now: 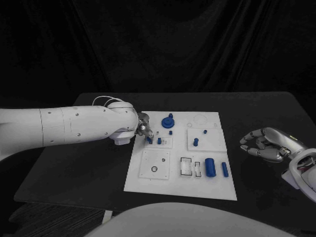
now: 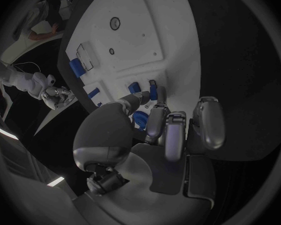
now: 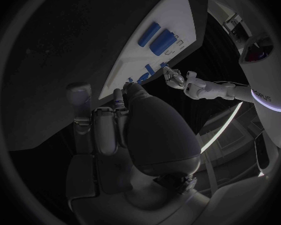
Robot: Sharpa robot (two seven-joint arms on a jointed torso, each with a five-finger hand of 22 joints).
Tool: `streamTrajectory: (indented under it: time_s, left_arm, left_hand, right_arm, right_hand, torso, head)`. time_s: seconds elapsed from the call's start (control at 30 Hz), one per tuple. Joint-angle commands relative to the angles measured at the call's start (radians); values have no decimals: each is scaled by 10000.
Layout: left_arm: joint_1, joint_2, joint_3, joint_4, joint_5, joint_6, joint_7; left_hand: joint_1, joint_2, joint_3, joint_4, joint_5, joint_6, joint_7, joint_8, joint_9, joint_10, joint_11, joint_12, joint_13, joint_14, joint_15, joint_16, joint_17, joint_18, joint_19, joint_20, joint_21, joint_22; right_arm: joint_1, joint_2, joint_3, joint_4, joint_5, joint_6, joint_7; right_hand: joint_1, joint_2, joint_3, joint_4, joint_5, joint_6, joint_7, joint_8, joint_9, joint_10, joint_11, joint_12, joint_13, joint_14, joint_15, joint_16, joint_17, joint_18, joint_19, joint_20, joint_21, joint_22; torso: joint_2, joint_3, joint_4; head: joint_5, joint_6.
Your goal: Assemble the parts on the task board
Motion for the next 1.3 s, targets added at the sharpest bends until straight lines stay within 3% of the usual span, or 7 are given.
streamTrajectory:
  time_s: [0.03, 0.73, 1.3]
  left_arm:
    - [-26, 25, 5, -7, -9, -14, 83]
    - [-218, 33, 4, -21, -9, -150, 191]
    - [-254, 14, 5, 63, -9, -260, 290]
  left_hand:
    - [44, 118, 3, 19, 74, -8, -59, -65, -17, -61, -3, -29, 535, 1056, 3, 27, 2627, 73, -65, 24, -73, 1717]
    - [69, 127, 12, -1, 103, -21, -55, -71, -17, -92, 0, -55, 514, 1056, 5, 27, 2627, 79, -80, 26, -102, 1709]
    - [74, 146, 13, 2, 138, -27, -46, -74, -15, -95, 6, -54, 515, 1056, 8, 27, 2627, 77, -73, 28, -94, 1712]
  right_arm:
    - [-24, -9, 5, 4, -22, 58, -161]
    - [-39, -21, 5, 11, 22, 100, -177]
    - [-44, -24, 5, 19, 23, 136, -210]
  right_hand:
    - [116, 31, 55, 24, 33, -15, 86, 1, -15, 134, -9, -165, -865, 481, -41, -66, 614, 120, -80, 5, -35, 901]
    - [116, 31, 55, 24, 33, -15, 86, 1, -15, 134, -9, -165, -865, 481, -41, -66, 614, 120, -80, 5, -35, 901]
    - [108, 25, 80, 18, 33, -19, 93, -4, -24, 127, -3, -184, -879, 474, -35, -87, 592, 126, -93, 11, -80, 893]
  torso:
    - [5, 2, 3]
    - [1, 3, -5]
    - [3, 3, -5]
  head:
    - [4, 0]
    - [-8, 0]
    - [13, 0]
